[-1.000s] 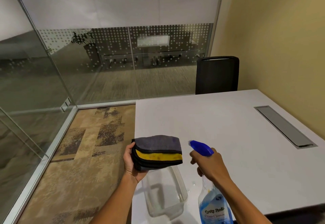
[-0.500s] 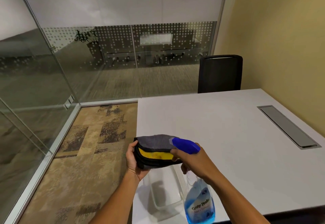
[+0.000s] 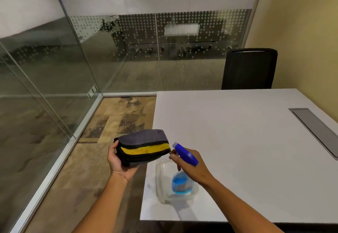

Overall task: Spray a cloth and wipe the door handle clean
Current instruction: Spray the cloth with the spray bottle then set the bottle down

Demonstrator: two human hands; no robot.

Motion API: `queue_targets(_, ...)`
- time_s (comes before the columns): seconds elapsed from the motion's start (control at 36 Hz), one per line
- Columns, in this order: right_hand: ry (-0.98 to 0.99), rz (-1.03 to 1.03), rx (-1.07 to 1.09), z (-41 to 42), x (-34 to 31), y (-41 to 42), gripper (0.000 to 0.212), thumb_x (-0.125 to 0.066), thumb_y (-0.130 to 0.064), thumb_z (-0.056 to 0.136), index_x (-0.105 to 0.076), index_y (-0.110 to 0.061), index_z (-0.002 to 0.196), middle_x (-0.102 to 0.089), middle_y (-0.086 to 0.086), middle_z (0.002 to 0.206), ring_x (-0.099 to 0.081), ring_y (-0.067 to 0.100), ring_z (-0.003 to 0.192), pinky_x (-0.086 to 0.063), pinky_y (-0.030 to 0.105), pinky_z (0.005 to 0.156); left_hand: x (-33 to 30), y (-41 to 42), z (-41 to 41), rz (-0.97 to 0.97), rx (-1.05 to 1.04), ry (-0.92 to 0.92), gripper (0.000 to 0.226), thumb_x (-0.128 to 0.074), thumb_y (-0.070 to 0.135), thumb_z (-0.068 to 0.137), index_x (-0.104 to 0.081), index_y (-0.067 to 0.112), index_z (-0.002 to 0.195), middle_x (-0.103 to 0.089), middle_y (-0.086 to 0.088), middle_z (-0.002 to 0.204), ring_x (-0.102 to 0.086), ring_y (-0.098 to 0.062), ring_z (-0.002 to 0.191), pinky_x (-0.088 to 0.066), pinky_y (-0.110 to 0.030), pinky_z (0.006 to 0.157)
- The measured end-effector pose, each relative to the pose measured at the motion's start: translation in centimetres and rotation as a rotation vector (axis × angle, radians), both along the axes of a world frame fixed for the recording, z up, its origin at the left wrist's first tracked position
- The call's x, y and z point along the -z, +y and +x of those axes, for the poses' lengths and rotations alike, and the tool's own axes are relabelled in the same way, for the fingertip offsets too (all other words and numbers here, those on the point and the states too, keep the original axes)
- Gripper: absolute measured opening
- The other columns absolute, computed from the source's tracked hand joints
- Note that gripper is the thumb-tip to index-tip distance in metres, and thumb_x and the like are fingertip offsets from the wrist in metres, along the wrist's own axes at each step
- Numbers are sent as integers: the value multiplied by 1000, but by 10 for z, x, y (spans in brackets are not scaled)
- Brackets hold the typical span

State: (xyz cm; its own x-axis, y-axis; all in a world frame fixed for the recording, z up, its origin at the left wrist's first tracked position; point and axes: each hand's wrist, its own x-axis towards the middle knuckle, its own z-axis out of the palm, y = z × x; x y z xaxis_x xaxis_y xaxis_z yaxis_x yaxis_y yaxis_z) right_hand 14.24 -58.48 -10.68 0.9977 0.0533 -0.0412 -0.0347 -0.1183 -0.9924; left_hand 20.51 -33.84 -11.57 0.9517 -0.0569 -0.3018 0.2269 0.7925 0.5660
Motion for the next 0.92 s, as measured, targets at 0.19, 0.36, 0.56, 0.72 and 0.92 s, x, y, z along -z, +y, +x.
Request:
queue_targets(0.19, -20, -73, -71, -6, 29, 19, 26, -70, -46, 89, -67, -30, 109, -73, -9, 99, -69, 14, 91, -58, 23, 76, 8, 26, -33, -1, -104, 7, 47, -48, 54, 94, -85, 26, 98, -80, -8, 101, -79, -31, 85, -64, -50, 70)
queue_targets(0.36, -15, -107, -98, -12, 50, 24, 36, -70, -46, 88, -62, -29, 119, -69, -16, 106, -64, 2, 101, -54, 13, 79, 11, 34, -56, 38, -196, 41, 42, -50, 54, 93, -80, 26, 103, -77, -8, 105, -74, -33, 93, -62, -50, 77)
queue_targets(0.56, 30, -112, -165, -13, 56, 17, 44, -70, -63, 79, -57, -45, 117, -66, -33, 108, -65, 4, 102, -54, 12, 76, 4, 34, -76, 47, -238, 48, 45, -50, 53, 94, -85, 25, 90, -79, -7, 98, -76, -30, 87, -63, -49, 78)
queue_targets(0.72, 19, -143, -158, -16, 61, 8, 96, -76, -71, 64, -31, -42, 144, -42, -32, 134, -54, 7, 120, -55, 15, 86, -2, 37, -84, 61, -237, 38, 45, -51, 53, 93, -85, 24, 89, -79, -7, 94, -78, -30, 83, -63, -46, 74)
queue_targets(0.92, 39, -181, -99, -30, 60, 3, 115, -91, -29, 67, -13, -34, 151, -37, -6, 146, -47, 19, 129, -51, 40, 101, -10, 56, -93, 45, -258, 60, 45, -54, 54, 91, -84, 21, 95, -78, -9, 99, -77, -32, 87, -62, -48, 79)
